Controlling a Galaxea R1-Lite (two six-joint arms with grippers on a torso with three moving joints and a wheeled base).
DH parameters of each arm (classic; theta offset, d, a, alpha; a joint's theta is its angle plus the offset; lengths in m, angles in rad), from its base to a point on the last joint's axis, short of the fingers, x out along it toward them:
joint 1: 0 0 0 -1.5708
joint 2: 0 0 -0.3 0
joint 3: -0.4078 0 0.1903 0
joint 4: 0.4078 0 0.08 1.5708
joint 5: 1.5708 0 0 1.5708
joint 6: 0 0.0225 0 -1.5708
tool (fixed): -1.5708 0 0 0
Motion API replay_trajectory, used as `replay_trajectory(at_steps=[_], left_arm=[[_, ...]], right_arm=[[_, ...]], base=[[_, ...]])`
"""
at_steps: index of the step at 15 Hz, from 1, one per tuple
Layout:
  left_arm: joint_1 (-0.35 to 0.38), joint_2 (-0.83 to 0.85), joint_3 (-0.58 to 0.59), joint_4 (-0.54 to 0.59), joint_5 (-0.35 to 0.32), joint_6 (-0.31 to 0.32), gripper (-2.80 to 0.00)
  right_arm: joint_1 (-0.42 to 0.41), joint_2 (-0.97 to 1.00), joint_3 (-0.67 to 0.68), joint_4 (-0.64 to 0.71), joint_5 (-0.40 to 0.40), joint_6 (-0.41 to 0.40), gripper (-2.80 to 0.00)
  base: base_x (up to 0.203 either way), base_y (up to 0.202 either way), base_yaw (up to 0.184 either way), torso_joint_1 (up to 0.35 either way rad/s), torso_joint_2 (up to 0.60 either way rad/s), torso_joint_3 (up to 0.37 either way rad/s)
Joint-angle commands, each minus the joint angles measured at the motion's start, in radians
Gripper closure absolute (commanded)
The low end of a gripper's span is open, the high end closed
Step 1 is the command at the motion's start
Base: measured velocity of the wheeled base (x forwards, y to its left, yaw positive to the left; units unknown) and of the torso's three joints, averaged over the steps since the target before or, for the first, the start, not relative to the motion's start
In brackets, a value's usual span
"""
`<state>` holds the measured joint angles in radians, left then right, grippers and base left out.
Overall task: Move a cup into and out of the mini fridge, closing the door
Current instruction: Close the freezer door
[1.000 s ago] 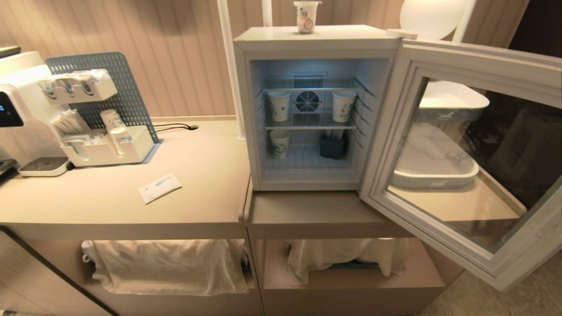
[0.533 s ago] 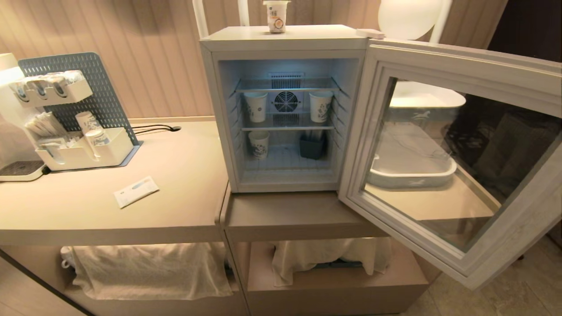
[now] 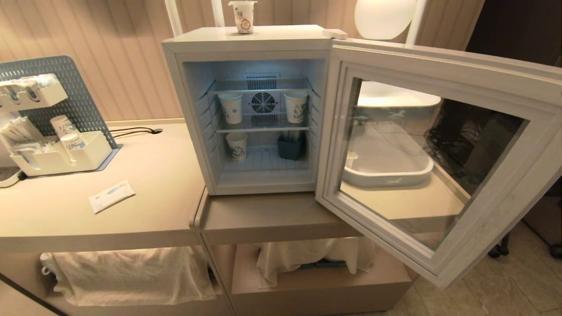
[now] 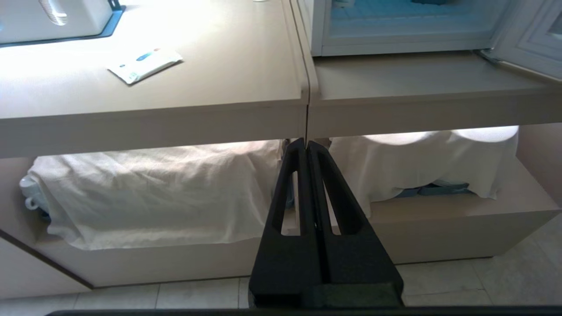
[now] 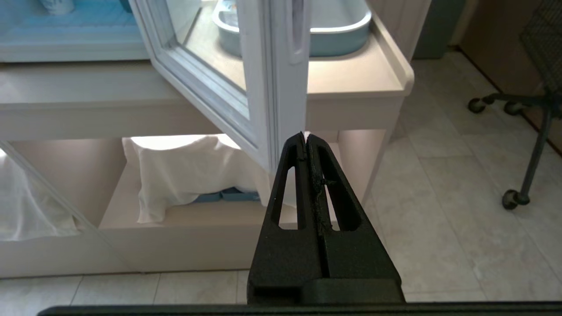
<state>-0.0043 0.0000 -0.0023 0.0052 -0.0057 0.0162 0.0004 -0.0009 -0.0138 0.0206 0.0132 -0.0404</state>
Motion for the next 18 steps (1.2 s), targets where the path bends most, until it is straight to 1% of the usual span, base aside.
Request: replay_trajectory(at_steps=[1,5,12,15,18], left_arm=[[0.000,0.002,0.001,-0.002,0.000,-0.007,0.00],[0.000,0.002,0.001,-0.002,0.000,-0.005,0.00],[0.000,0.002,0.001,-0.001,0.001,0.016,0.00],[0.000,0.002,0.001,-0.002,0.001,-0.007,0.00],[0.000,0.002,0.001,-0.002,0.001,-0.007,0.00]], right_arm=[[0.000,0.001,0.000,0.004,0.001,-0.003,0.00],[0.001,-0.001,-0.002,0.012,0.004,-0.032,0.00],[0.000,0.001,-0.016,0.058,0.005,-0.024,0.00],[0.000,0.001,-0.017,0.058,0.005,-0.023,0.00],[0.000,0.001,-0.015,0.056,0.005,-0.021,0.00]], base=[[0.000,0.000,0.000,0.000,0.00,0.000],[0.000,0.000,0.000,0.000,0.00,0.000],[0.000,0.000,0.000,0.000,0.00,0.000],[0.000,0.000,0.000,0.000,0.00,0.000],[0.000,0.000,0.000,0.000,0.00,0.000]])
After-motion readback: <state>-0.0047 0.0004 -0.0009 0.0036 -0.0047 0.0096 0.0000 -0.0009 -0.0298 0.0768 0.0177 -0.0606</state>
